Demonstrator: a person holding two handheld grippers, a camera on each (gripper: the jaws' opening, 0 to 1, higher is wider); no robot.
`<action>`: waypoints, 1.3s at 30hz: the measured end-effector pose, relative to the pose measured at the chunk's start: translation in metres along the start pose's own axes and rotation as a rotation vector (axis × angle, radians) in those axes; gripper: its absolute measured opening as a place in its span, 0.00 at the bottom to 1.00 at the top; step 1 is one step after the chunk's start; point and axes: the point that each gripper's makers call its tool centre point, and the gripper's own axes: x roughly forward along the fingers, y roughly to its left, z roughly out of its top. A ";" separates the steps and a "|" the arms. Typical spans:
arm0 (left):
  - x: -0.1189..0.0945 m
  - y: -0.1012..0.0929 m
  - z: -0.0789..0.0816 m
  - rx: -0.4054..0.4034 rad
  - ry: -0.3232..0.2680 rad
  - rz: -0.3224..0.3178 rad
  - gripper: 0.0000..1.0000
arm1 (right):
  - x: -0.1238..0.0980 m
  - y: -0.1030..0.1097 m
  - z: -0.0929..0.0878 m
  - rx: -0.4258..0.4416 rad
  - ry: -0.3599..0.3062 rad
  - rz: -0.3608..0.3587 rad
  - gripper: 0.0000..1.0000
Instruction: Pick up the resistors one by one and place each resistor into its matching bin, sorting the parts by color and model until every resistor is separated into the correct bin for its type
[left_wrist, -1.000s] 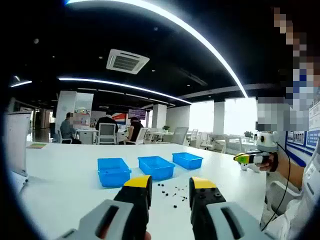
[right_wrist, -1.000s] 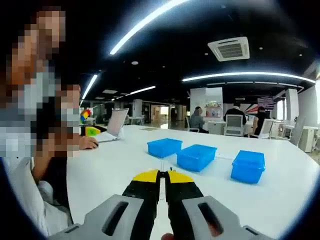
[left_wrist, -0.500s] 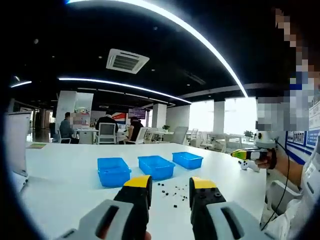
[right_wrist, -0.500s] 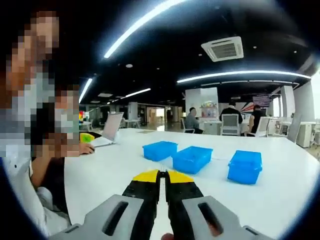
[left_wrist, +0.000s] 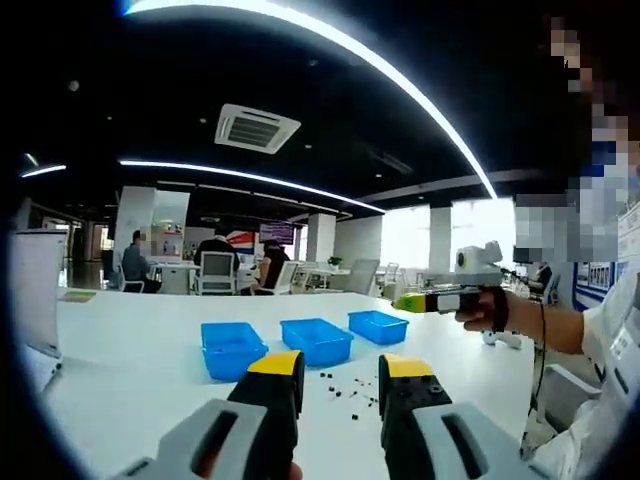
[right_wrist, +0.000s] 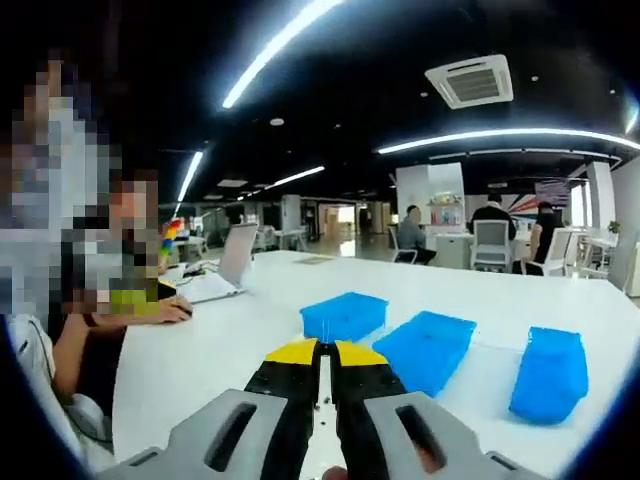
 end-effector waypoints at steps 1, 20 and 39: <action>-0.001 0.000 0.000 -0.001 -0.001 0.000 0.32 | 0.011 -0.002 0.001 0.006 0.004 0.004 0.07; -0.005 -0.004 0.006 0.002 -0.018 -0.002 0.32 | 0.207 -0.036 -0.020 0.046 0.165 -0.017 0.07; -0.004 -0.008 0.010 0.006 -0.025 -0.014 0.32 | 0.203 -0.032 -0.009 -0.015 0.117 -0.031 0.44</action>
